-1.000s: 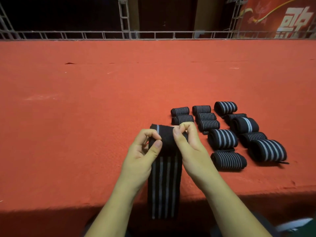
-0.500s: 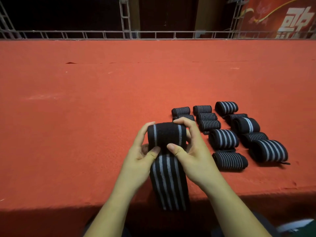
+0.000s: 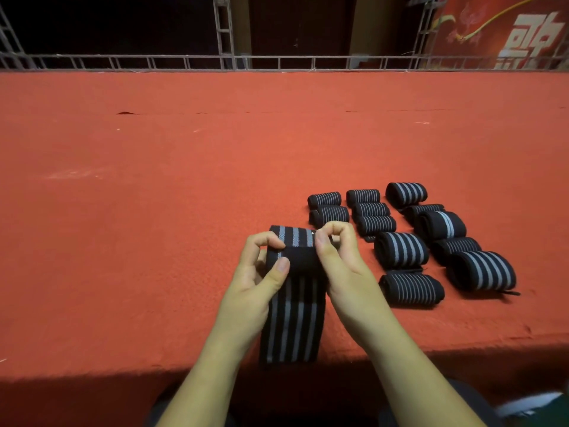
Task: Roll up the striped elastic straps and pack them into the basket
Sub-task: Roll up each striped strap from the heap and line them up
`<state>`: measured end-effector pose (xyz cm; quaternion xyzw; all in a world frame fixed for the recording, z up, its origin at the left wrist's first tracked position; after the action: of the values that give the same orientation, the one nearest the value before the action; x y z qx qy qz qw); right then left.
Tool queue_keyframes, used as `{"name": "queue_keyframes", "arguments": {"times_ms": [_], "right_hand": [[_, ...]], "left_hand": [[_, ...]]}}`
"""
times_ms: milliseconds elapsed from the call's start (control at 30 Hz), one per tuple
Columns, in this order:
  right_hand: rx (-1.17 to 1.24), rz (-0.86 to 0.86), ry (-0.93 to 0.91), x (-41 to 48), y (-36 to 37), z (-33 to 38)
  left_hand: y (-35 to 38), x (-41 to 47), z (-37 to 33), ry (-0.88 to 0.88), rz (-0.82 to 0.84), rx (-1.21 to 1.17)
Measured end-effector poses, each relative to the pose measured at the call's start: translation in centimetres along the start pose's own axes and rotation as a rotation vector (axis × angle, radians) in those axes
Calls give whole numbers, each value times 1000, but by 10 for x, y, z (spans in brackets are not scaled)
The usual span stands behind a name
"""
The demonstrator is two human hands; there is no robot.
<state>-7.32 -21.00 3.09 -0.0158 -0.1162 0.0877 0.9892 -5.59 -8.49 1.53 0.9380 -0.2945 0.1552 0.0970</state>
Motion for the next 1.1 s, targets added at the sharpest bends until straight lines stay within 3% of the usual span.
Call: {"name": "queue_keyframes", "arguments": {"times_ms": [133, 433, 600, 700, 800, 933, 1100], "right_hand": [[-98, 52, 81, 0, 3, -13], [-108, 128, -48, -1, 0, -7], [-41, 125, -100, -3, -1, -6], [103, 165, -52, -4, 5, -17], [189, 114, -6, -5, 5, -23], [80, 45, 64, -4, 4, -28], [-17, 84, 134, -4, 5, -41]], "left_hand": [[-4, -1, -1, 41, -27, 15], [-14, -1, 7, -56, -46, 148], [-5, -2, 18, -160, 22, 36], [-2, -3, 22, -166, 13, -161], [1, -5, 21, -134, 11, -153], [-4, -7, 18, -77, -44, -20], [-4, -7, 20, -3, -44, -118]]}}
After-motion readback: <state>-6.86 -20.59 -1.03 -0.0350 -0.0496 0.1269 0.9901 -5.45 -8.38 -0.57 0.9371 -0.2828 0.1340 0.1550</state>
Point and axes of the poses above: each hand's wrist, its own x-axis towards the middle knuckle, its own y-axis out of the palm, z = x × y, the point moved 10 cm from there along x, towards the middle knuckle, and after that the axes turned 15 degrees about z, right-handed, at the moved point
